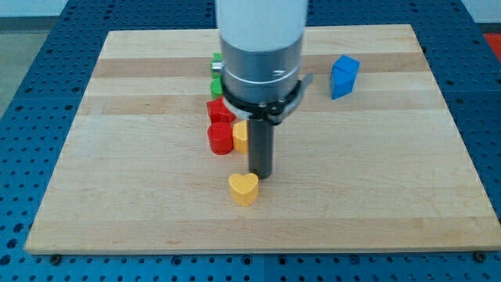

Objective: Push yellow hexagon towards center

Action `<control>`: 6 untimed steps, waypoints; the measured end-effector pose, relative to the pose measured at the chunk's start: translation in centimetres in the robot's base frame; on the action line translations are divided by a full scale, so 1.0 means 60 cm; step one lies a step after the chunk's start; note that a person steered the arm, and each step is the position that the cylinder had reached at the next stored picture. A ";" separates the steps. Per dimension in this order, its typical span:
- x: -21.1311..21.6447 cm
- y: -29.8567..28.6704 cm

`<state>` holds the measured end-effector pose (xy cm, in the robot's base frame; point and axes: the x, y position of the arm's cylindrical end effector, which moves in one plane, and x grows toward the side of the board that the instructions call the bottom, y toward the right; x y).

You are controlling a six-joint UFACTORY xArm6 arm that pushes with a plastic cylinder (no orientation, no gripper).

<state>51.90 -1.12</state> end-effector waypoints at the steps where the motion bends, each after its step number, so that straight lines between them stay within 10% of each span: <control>1: -0.003 -0.022; 6: -0.181 0.058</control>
